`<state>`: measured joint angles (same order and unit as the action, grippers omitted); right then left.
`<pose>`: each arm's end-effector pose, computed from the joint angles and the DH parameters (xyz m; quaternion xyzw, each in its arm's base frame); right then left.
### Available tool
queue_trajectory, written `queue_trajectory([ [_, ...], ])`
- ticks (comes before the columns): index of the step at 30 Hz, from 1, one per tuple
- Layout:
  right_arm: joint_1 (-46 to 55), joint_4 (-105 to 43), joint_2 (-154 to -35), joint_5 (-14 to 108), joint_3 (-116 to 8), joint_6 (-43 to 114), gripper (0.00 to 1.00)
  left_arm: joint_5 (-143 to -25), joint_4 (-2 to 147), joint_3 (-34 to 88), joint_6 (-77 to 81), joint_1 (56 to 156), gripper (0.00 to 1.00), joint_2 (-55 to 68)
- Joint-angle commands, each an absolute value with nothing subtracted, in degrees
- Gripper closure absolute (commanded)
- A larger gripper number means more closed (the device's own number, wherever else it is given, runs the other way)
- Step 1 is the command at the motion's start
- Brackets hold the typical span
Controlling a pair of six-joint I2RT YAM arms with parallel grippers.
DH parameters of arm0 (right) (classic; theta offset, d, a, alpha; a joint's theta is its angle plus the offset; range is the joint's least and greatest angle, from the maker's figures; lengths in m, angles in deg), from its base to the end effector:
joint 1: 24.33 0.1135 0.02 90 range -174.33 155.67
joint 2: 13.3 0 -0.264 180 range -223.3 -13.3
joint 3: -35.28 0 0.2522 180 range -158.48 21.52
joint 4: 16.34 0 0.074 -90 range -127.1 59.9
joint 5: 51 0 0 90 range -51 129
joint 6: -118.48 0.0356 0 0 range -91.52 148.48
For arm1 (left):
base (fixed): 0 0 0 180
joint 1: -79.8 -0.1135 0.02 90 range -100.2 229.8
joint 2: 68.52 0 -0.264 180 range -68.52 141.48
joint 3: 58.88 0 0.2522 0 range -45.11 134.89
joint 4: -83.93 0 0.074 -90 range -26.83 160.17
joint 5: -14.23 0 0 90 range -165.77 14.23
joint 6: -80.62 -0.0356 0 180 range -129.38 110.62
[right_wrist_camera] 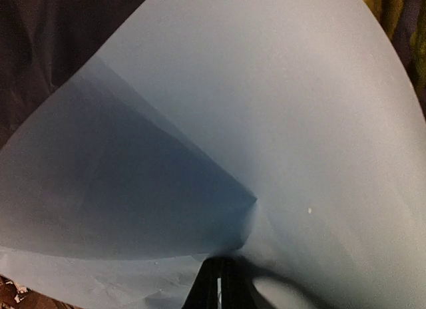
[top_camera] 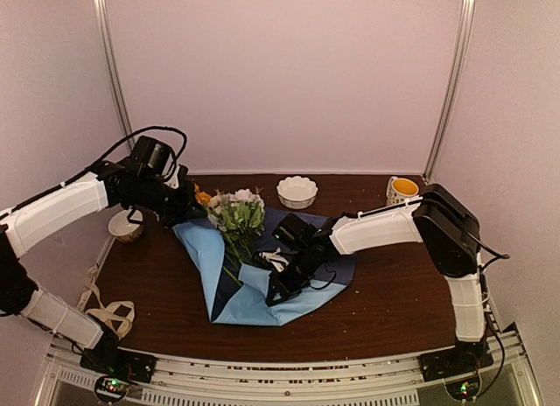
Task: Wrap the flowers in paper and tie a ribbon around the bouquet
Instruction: Fold the one-fourth-folded wrapping paper at the center of the board.
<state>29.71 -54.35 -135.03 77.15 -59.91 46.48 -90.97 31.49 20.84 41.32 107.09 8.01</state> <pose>0.2337 0.3596 0.1333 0.3536 -0.8544 -0.3803 0.0191 0.2455 -0.1372 0.3022 -0.1434 0.9192 -0.3135 0.1902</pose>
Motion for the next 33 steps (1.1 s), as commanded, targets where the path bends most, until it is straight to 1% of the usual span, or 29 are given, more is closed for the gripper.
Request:
queue_trajectory([
  [1,29.5,-59.9,-139.1,74.8,-62.0,43.2,0.94,-96.0,44.1,27.0,40.3,108.0,1.0,15.8],
  [10,27.7,-53.5,-138.1,78.4,-55.6,46.3,0.94,-99.0,53.0,39.3,39.2,108.0,1.0,34.2],
  [13,27.1,-52.2,-137.4,79.8,-55.0,46.1,0.94,-99.5,53.6,43.6,39.1,108.0,1.0,41.1],
  [16,26.3,-50.1,-135.3,80.4,-54.0,46.8,0.94,-97.5,53.6,45.0,39.0,108.1,1.0,45.5],
  [20,24.4,-41.0,-131.3,83.8,-48.8,53.5,0.93,-93.2,53.2,44.8,37.8,108.0,1.0,48.1],
  [26,21.6,-28.9,-124.2,84.2,-41.6,62.3,0.9,-91.1,52.8,44.0,36.3,108.0,1.0,51.4],
  [30,19.6,-26.3,-119.2,82.2,-37.9,66.0,0.88,-89.6,52.5,44.3,34.9,108.1,1.0,53.1],
  [33,17.4,-25.1,-114.3,78.6,-33.8,69.1,0.84,-89.5,52.0,44.9,34.2,108.0,1.0,54.2],
])
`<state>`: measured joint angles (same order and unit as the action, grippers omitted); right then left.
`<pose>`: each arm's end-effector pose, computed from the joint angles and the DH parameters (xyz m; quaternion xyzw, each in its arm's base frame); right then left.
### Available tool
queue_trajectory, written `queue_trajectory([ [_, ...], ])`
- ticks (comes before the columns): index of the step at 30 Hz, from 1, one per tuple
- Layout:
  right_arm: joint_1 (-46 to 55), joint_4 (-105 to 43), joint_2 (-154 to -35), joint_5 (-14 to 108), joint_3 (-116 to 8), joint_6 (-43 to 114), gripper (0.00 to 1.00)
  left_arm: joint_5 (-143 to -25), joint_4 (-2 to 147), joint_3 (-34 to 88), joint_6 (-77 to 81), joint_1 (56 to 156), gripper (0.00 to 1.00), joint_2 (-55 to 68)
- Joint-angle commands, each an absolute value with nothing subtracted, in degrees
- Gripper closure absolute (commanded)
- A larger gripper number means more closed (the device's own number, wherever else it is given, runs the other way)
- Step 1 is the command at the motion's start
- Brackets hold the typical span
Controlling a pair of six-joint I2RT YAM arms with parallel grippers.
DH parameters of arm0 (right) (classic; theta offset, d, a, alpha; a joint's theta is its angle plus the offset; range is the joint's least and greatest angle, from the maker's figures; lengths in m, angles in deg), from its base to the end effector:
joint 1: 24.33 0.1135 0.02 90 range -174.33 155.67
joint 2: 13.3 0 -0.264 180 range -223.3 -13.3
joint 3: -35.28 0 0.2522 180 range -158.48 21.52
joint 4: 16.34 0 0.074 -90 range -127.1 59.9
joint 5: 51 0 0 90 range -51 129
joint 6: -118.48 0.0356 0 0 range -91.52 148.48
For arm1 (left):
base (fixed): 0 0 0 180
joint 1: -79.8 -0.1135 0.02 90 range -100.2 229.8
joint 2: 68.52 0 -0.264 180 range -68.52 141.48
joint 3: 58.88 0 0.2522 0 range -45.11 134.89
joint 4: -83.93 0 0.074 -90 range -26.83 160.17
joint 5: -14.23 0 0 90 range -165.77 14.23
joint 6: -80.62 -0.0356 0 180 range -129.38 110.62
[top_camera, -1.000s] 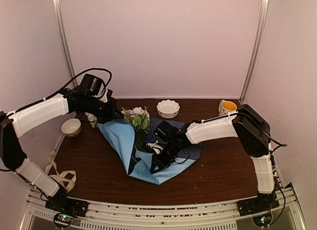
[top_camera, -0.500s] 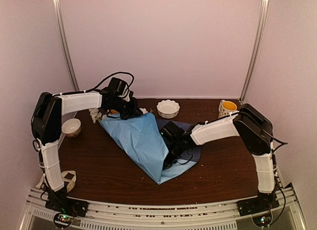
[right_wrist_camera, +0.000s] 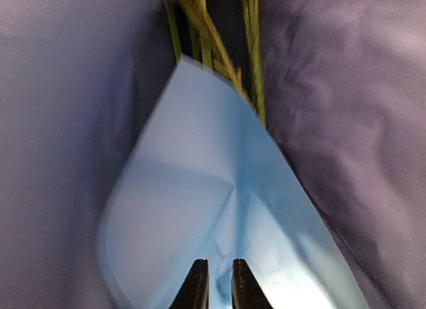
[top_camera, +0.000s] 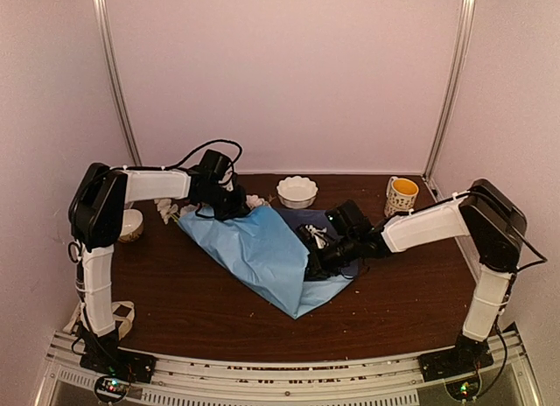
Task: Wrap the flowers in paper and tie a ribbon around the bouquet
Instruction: Fold the one-fourth-folded wrapping paper at the center of the board.
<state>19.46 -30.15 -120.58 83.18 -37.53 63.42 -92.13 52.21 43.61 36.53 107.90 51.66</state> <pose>0.2518 0.2757 0.1486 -0.2003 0.8529 0.4810 0.0322 0.4040 -0.2271 0.1829 -0.0950 0.9248 -0.3132 0.1939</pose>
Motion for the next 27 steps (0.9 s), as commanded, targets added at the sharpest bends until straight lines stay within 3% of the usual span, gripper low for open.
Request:
queue_trajectory([
  [1,16.5,-25.0,-112.6,77.6,-32.4,69.4,0.84,-89.5,52.0,45.0,34.1,108.0,1.0,54.4],
  [6,13.4,-30.3,-104.2,70.8,-29.6,64.4,0.67,-89.3,51.7,45.4,33.6,108.0,1.0,54.5],
  [10,13.1,-28.8,-101.9,73.9,-29.5,62.6,0.5,-89.3,51.3,45.7,33.4,108.0,1.0,54.4],
  [14,13.1,-22.3,-100.6,76.8,-27.7,66.4,0.45,-89.2,51.2,45.9,33.3,108.1,1.0,54.4],
  [18,13.4,-19.8,-99.9,77.9,-26.4,68.2,0.33,-89.1,51.0,46.2,33.2,108.1,1.0,54.4],
  [24,16.3,-24.0,-104.0,80.3,-28.4,66.4,0.34,-89.1,50.7,46.6,33.0,108.1,1.0,54.4],
  [26,16.9,-26.5,-105.7,81.5,-30.1,65.4,0.41,-89.0,50.4,46.7,32.9,108.0,1.0,54.4],
  [27,16.9,-28.7,-106.5,81.4,-31.6,64.6,0.49,-88.9,50.3,46.7,32.9,108.0,1.0,54.4],
])
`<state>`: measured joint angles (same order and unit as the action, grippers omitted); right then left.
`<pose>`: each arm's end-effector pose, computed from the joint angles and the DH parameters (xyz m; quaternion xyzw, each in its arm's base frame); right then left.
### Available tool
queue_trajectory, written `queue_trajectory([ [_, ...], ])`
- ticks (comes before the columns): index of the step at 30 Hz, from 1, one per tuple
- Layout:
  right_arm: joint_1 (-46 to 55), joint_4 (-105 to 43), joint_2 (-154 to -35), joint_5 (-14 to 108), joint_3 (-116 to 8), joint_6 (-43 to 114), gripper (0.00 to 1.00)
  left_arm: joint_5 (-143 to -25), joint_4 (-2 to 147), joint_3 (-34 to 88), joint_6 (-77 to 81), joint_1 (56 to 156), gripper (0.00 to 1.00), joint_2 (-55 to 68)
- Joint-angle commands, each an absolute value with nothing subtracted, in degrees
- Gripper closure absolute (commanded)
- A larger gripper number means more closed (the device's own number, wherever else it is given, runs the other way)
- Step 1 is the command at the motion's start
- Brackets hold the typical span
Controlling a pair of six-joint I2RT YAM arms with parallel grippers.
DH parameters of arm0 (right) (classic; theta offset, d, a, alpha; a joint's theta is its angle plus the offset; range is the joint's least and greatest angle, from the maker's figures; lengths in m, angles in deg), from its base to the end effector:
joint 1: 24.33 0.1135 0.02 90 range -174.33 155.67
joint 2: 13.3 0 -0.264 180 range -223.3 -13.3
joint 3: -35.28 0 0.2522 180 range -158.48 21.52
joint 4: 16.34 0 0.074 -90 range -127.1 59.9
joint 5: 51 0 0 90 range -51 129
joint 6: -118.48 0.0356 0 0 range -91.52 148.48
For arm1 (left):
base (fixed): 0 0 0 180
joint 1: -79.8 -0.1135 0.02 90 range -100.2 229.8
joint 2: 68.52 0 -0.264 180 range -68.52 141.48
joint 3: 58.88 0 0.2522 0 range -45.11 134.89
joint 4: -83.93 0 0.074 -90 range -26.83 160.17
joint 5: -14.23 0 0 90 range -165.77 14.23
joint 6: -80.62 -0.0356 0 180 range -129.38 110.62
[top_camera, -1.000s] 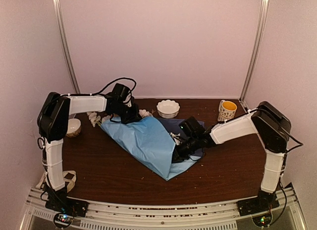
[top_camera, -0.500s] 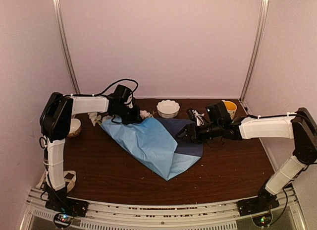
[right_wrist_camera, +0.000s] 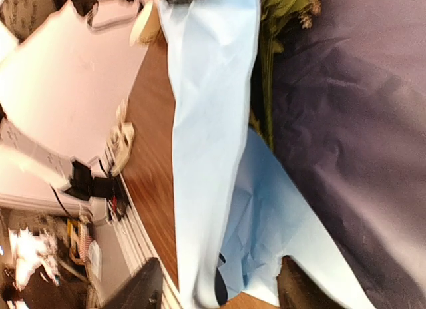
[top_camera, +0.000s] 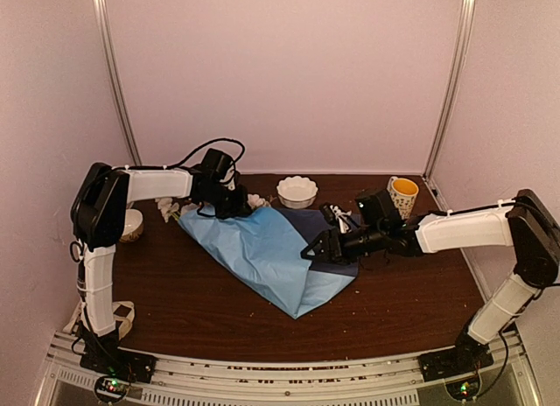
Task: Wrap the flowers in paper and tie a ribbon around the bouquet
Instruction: Fold the one-fourth-folded wrapping paper at the center of the board.
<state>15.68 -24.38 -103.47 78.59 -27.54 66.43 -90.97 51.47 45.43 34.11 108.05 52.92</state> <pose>0.2362 0.2279 0.2029 -0.1704 0.8331 0.5054 0.1462 0.4087 -0.2302 0.1820 -0.0781 0.9281 -0.3012 0.2047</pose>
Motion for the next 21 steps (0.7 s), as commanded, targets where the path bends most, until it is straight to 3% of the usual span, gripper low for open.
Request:
queue_trajectory([
  [1,16.7,-30.8,-107.1,80.9,-32.5,63.7,0.56,-88.8,50.2,46.8,33.0,107.9,1.0,54.4],
  [5,16.4,-34.3,-107.7,79.3,-34.0,61.7,0.82,-88.3,49.7,46.9,32.8,107.7,1.0,54.2],
  [9,16.0,-34.6,-108.0,78.6,-34.2,61.5,0.95,-86.9,48.6,47.0,31.7,107.2,1.0,53.3],
  [12,15.7,-34.0,-108.6,77.5,-33.6,61.3,1.0,-86.3,48.0,47.2,31.1,106.0,0.97,52.1],
  [21,15.7,-31.9,-110.9,77.4,-32.0,61.1,1.0,-83.7,44.8,52.6,28.7,99.2,0.62,48.3],
])
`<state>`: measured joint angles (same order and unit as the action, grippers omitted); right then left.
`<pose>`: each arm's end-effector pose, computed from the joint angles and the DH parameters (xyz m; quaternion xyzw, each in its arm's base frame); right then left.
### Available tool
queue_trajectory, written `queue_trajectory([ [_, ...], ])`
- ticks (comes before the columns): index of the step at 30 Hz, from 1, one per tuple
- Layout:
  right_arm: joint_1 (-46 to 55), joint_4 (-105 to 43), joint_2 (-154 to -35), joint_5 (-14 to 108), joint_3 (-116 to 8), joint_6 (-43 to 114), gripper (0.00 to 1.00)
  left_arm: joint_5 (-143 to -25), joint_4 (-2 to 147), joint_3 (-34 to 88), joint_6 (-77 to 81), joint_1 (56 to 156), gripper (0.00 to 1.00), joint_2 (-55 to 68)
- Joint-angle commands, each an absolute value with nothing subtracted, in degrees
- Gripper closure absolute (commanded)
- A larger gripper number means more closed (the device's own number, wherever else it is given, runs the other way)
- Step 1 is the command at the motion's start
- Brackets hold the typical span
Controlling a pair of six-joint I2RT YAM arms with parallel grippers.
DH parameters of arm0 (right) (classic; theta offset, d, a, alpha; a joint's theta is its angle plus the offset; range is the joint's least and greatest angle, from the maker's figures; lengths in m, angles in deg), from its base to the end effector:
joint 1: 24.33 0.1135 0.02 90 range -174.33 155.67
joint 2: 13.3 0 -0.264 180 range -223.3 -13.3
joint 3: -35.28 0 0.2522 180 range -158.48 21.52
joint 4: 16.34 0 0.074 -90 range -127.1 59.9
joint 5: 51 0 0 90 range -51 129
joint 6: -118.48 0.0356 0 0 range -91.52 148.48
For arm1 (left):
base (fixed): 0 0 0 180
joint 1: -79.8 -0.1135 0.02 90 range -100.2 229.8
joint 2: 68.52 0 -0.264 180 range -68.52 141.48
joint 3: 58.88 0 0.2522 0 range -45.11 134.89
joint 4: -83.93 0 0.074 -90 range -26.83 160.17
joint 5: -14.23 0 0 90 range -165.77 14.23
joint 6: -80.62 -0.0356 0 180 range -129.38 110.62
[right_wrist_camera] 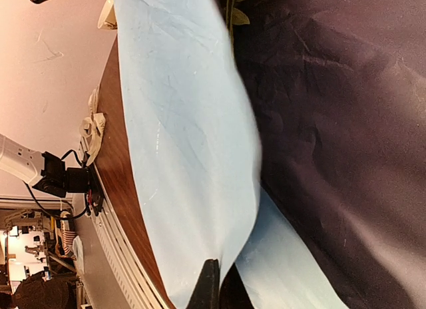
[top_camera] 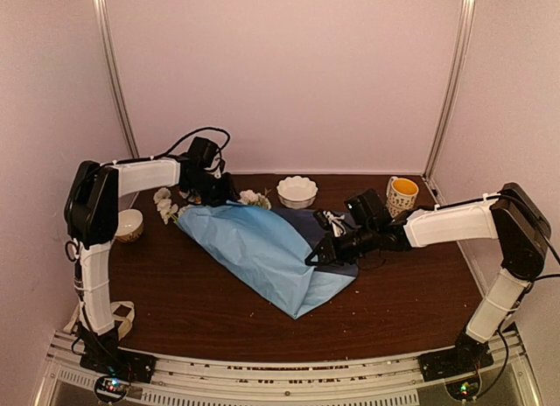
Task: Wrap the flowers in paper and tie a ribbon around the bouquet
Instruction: Fold the one-fourth-folded wrapping paper at the center of the board.
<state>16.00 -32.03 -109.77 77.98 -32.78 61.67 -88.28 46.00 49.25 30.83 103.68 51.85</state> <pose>0.2482 0.2401 0.1851 -0.1839 0.8583 0.4661 0.1106 0.4263 -0.1972 0.2043 -0.0960 0.9304 -0.2665 0.2327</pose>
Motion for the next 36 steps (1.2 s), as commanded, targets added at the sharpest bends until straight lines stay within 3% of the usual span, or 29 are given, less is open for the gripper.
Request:
queue_trajectory([
  [1,15.8,-31.8,-111.1,77.4,-32.1,61.1,1.0,-83.0,44.0,53.6,27.9,98.9,0.59,47.9],
  [6,15.6,-31.3,-112.5,77.1,-32.3,61.3,1.0,-80.2,41.5,58.0,21.6,98.8,0.47,43.9],
  [10,15.7,-30.8,-113.2,76.3,-32.3,61.3,1.0,-77.2,42.0,55.2,14.2,102.6,0.48,37.8],
  [16,15.4,-30.8,-114.1,74.9,-32.3,60.9,1.0,-71.6,45.5,41.7,-1.3,116.0,0.56,29.5],
  [21,15.3,-31.6,-115.4,74.1,-32.9,59.9,1.0,-69.2,44.1,36.5,1.9,118.7,0.57,32.8],
  [29,14.8,-33.1,-120.3,73.4,-34.9,58.2,1.0,-58.4,37.6,42.2,2.6,118.1,0.51,44.2],
  [36,14.1,-34.5,-122.3,71.3,-35.3,56.7,1.0,-52.7,35.7,40.6,7.0,114.7,0.47,45.8],
])
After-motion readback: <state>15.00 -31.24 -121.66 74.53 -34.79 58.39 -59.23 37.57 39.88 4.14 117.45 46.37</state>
